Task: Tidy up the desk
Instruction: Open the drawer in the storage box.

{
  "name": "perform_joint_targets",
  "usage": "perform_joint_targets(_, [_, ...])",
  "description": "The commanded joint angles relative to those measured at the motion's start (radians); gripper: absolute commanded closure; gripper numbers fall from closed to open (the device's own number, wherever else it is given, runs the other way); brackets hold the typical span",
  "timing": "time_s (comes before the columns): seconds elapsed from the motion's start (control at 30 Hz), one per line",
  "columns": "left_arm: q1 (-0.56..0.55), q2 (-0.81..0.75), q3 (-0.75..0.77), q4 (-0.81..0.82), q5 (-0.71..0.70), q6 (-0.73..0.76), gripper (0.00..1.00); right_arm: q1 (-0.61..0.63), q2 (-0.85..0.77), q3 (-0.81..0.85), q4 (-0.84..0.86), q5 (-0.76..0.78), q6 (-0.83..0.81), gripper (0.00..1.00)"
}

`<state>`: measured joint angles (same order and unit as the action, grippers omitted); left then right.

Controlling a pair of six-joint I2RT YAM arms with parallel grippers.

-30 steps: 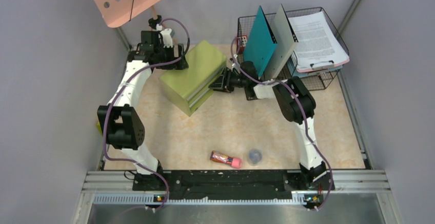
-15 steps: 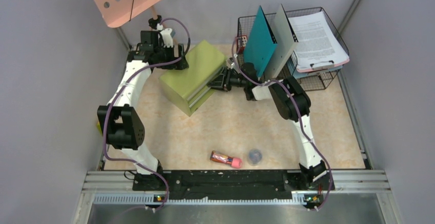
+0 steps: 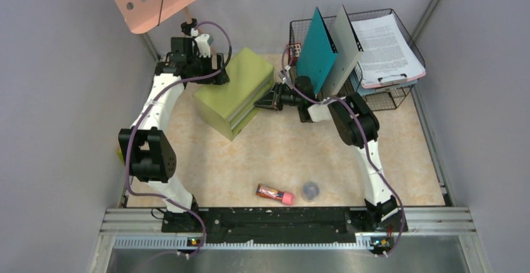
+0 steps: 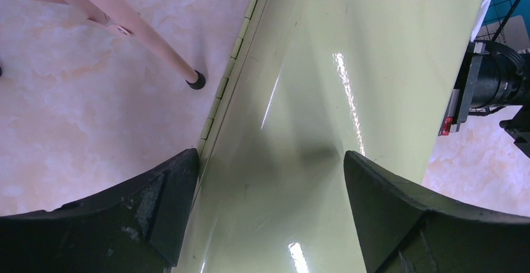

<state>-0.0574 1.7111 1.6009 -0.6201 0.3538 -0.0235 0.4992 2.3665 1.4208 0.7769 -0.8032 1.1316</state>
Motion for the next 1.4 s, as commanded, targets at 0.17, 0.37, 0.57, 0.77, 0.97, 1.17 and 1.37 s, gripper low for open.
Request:
perform_joint_targets(0.17, [-0.004,0.007,0.007,0.008,0.022,0.008,0.11,-0.006,-0.083,-0.051,0.041,0.004,-0.110,0.99])
perform_joint_targets(0.37, [-0.004,0.005,0.006,0.006,0.017,0.011,0.11,-0.007,-0.091,-0.078,0.086,0.012,-0.081,1.00])
perform_joint_targets(0.57, [-0.004,0.005,0.003,0.005,0.018,0.013,0.11,-0.006,-0.082,-0.050,0.066,0.012,-0.082,0.78])
perform_joint_targets(0.77, [-0.004,0.006,0.008,0.004,0.019,0.012,0.11,-0.006,-0.063,-0.015,0.041,0.009,-0.088,0.68])
perform_joint_targets(0.97, [-0.004,0.013,0.008,0.003,0.019,0.013,0.11,-0.005,-0.038,0.024,0.043,-0.007,-0.074,0.67])
perform_joint_targets(1.17, [-0.004,0.022,0.011,0.000,0.026,0.012,0.11,0.000,-0.017,0.061,0.024,-0.013,-0.070,0.68])
perform_joint_targets(1.37, [-0.004,0.022,0.011,-0.003,0.033,0.012,0.12,0.010,0.013,0.076,0.007,-0.014,-0.083,0.68])
